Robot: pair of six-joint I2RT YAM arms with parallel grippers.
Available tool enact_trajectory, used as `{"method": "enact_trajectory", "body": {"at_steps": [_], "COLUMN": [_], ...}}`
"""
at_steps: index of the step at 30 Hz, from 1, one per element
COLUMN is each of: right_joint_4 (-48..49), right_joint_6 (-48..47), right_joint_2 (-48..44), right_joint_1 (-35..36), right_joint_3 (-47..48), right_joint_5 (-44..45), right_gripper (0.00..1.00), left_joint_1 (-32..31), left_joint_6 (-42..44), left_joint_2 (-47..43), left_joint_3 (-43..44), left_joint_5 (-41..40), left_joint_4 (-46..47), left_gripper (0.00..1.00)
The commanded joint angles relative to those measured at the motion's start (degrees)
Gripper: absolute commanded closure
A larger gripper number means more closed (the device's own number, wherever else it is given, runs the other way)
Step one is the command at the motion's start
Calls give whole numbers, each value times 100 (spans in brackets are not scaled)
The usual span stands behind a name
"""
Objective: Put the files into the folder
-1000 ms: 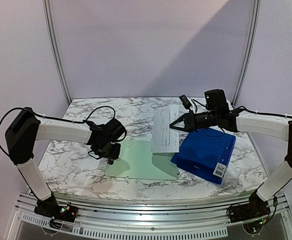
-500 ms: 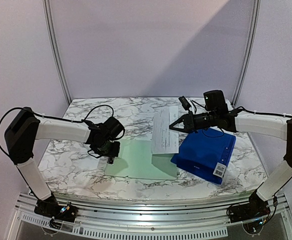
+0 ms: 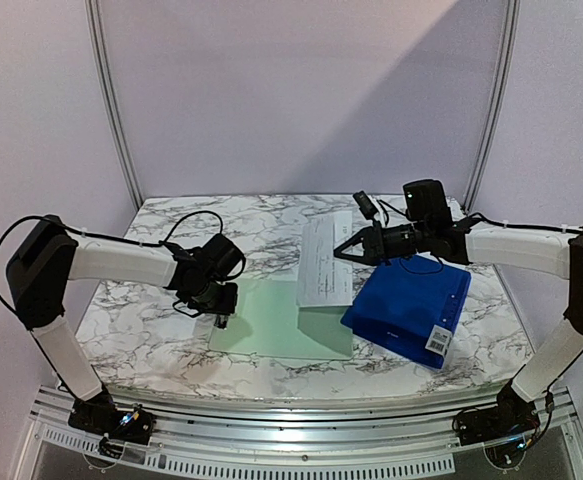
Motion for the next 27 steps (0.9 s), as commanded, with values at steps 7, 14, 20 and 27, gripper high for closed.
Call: {"method": "enact_trajectory", "body": {"at_steps": [7,14,20,27], "right_joint_4": [130,376,803,2189], "right_joint_6": [37,186,492,1246], "right_joint_2": [70,93,262,652], "right_joint_1": [46,82,371,729], "right_joint_3": [39,-117,-43,-65], "right_joint_5": [-43,-58,-124,-364], "right_gripper": [100,100,100,100], "left_joint_1": [91,100,100,98], "left_joint_6": [65,51,3,-8], "left_joint_2": [154,167,136,163], "left_joint_3": [-344,-395,-395,-400], "left_joint_5": [457,554,557,603], "left_joint_4": [-131,-25,-16,38], "left_gripper": [78,98,100,100]}}
